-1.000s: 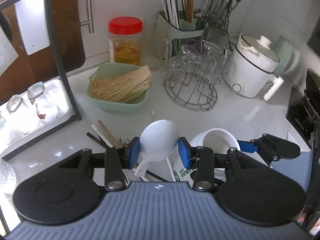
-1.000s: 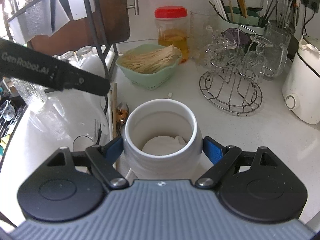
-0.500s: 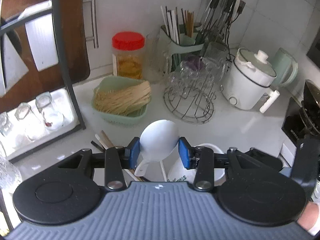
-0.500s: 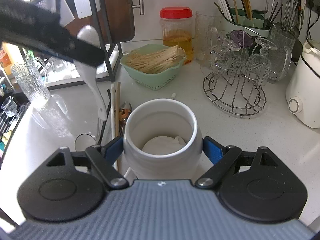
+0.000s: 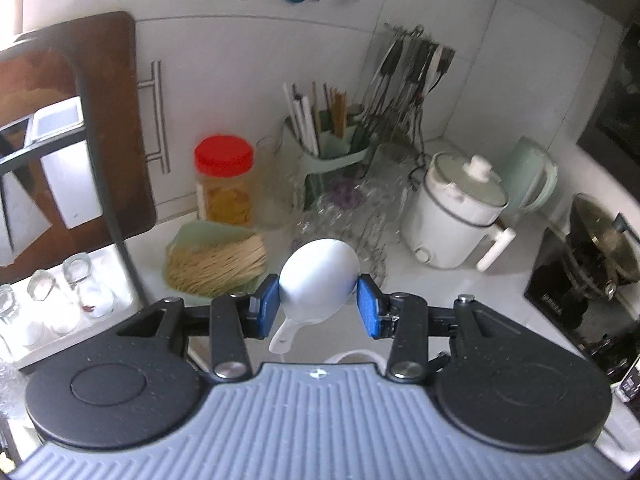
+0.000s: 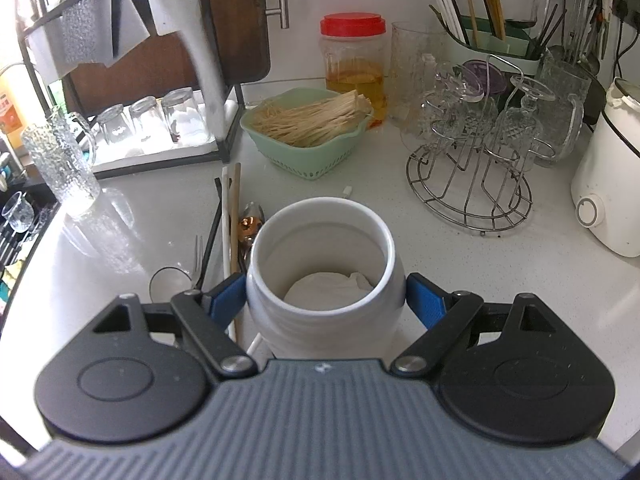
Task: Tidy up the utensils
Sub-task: 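Lower the ceramic spoon into the mug and open the left tool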
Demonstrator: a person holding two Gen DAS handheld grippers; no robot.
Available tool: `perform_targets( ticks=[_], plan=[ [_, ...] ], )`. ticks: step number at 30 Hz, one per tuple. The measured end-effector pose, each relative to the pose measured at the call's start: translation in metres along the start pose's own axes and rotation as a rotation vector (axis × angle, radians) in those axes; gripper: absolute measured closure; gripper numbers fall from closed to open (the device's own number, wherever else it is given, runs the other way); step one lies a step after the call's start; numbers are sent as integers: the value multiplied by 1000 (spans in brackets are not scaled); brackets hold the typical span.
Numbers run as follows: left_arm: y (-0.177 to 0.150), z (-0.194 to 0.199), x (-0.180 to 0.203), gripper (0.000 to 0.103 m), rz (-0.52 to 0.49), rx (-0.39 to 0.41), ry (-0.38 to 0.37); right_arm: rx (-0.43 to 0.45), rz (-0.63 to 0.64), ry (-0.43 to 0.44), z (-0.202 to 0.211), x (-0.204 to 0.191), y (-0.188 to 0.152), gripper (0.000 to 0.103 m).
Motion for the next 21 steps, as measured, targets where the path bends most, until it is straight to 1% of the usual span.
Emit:
perform_targets(
  ticks=[6,9,13,21],
  plan=[
    [9,-4,18,56,23,2,-62,2,3,6,0,0,0,14],
    [8,-8,26,56,34,-13,-92,5,4,10,0,0,0,14],
    [-3,-21,33,56,43,-64,-116,9,5,12,1,0,-1,14],
    [-40,-53,35,56,58,-203,-142,22,9,20,1,-1,-2,14]
  ],
)
Point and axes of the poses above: each gripper's, at about its wrist camera, not at the fingertips, and z roughly against the way its jaws point, x to its right, y to its top, the point moved 4 cm from there along -z, roughly the way its jaws point, and after that the axes turned 15 degrees about x, right-handed, at the moved point
